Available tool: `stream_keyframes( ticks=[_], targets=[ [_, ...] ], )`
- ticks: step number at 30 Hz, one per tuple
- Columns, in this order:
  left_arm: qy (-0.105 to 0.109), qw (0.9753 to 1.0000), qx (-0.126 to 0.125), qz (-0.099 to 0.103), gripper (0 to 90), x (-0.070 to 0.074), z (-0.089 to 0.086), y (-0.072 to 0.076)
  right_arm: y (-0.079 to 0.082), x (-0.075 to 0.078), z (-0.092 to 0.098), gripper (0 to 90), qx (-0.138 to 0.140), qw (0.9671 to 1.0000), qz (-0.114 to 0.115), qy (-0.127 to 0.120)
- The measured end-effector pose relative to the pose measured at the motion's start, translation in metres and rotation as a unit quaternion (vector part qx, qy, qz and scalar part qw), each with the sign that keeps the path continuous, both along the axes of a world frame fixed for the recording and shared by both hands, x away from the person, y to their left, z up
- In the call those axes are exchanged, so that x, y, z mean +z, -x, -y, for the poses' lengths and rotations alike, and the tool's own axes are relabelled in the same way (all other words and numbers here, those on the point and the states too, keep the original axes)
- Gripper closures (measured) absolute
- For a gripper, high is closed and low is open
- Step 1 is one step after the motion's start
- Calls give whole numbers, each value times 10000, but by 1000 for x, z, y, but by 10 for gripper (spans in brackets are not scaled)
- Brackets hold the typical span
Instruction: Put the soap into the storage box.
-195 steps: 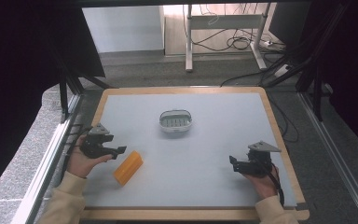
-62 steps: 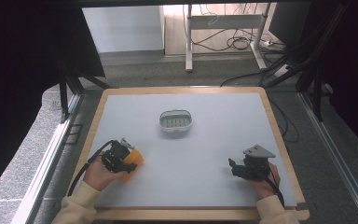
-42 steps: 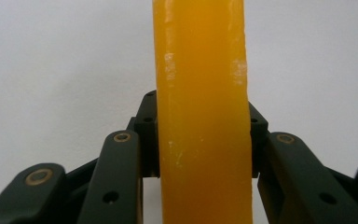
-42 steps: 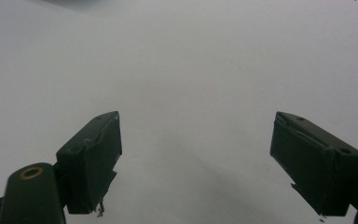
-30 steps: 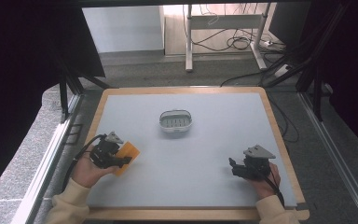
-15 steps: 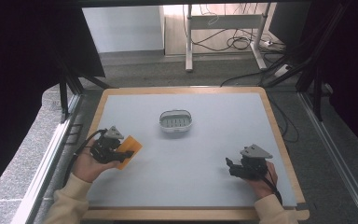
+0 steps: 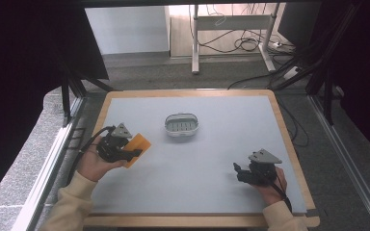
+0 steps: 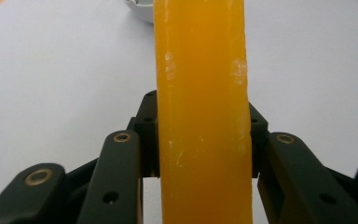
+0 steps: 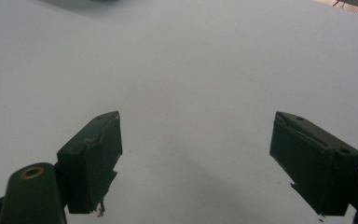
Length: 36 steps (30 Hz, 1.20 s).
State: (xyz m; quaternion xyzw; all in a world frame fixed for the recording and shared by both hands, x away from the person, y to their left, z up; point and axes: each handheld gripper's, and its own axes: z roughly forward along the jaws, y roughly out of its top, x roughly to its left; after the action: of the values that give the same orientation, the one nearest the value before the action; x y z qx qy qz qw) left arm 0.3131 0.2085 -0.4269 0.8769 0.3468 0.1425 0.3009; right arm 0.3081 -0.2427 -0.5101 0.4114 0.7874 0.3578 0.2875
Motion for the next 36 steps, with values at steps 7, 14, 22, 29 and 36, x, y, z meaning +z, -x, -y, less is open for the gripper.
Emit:
stream_keyframes(
  ticks=[7,14,22,29,36],
  targets=[
    [-4,9999,-128,21,616,3,7,-6,0,1,1,171,-12,10000,-28,-15],
    [17,9999,-91,55,616,8,12,-13,0,-1,2,171,-26,10000,-86,-19],
    [-19,9997,-209,111,616,15,20,-20,0,-1,4,172,-97,9999,-142,10],
    [18,9993,-374,91,616,21,24,-28,0,0,6,172,-207,9997,-153,-18],
    [-57,9985,-512,169,616,25,31,-32,-1,-1,6,172,-221,9996,-168,3]
  ],
)
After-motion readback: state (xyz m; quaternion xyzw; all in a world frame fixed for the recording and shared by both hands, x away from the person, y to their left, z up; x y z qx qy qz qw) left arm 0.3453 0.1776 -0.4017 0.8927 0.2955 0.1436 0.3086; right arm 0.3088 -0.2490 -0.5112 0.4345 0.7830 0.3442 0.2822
